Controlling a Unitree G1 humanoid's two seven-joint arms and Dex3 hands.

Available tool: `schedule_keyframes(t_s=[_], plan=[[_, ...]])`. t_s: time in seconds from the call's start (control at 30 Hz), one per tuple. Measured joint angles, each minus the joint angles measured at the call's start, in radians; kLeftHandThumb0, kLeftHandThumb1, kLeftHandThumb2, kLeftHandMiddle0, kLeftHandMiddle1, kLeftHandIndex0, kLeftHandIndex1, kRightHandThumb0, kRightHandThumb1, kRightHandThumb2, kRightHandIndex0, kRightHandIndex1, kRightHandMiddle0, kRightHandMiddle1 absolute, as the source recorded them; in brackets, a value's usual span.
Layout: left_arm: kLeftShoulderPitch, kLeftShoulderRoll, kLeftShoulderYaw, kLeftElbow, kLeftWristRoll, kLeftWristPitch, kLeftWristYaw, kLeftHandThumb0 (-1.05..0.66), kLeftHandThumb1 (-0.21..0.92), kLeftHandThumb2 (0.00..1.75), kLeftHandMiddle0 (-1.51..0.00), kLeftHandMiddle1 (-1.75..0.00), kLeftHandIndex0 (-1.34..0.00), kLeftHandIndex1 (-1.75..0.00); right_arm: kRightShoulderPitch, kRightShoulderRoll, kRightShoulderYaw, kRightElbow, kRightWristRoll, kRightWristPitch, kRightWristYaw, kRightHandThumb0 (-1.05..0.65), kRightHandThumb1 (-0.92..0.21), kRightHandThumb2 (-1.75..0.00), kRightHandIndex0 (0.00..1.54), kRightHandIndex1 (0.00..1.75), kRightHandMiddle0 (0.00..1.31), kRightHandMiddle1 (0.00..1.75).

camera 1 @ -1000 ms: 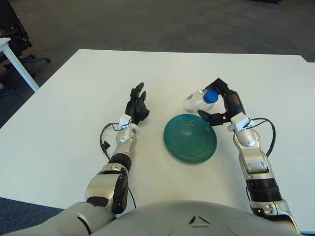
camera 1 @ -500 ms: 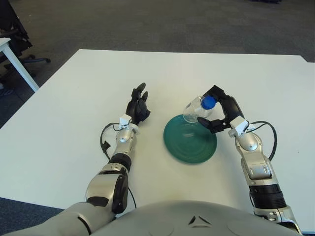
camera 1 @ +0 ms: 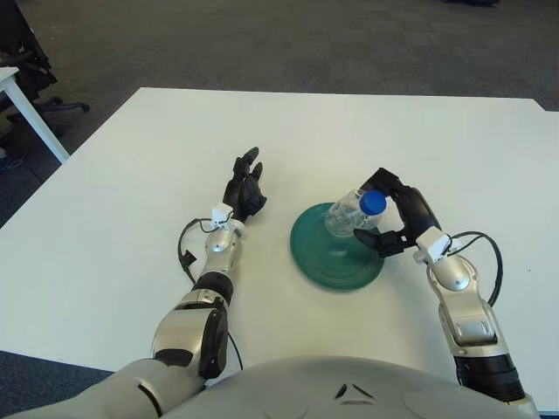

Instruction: Put the bottle into the plate.

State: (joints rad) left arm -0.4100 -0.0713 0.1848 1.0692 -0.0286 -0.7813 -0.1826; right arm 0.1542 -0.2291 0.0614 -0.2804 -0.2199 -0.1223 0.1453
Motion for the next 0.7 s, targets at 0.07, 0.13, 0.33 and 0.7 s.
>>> schedule_keyframes(t_s=[0.07,0.13,0.33,0.7], plan=[[0.000,0.000,0.000,0.000,0.001,0.000,0.003,-1.04,0.92,1.05,-0.31,0.00,0.00,-0.67,0.007,-0.001,0.000,0.009,-0.001,-0.029,-0.005,-0.12,-0.29,-1.28,1.27,1.75,0.98,1.75],[0.000,0.000,0.000,0.000,0.001,0.000,0.004,-1.04,0.92,1.05,-0.31,0.00,0.00,-0.67,0.014,-0.002,-0.001,0.014,-0.002,-0.051,-0.011,-0.12,-0.29,-1.28,1.27,1.75,0.98,1.75],[0.000,0.000,-0.002,0.000,0.002,0.000,0.015,-1.04,0.92,1.05,-0.31,0.00,0.00,-0.64,0.029,-0.018,-0.006,0.005,-0.005,-0.060,-0.007,-0.13,-0.30,-1.27,1.27,1.75,0.97,1.75],[0.000,0.000,-0.001,0.000,0.002,0.000,0.022,-1.03,0.92,1.05,-0.31,0.00,0.00,-0.64,-0.013,-0.044,-0.052,-0.031,0.057,0.133,0.075,-0.12,-0.30,-1.27,1.26,1.75,0.97,1.75]])
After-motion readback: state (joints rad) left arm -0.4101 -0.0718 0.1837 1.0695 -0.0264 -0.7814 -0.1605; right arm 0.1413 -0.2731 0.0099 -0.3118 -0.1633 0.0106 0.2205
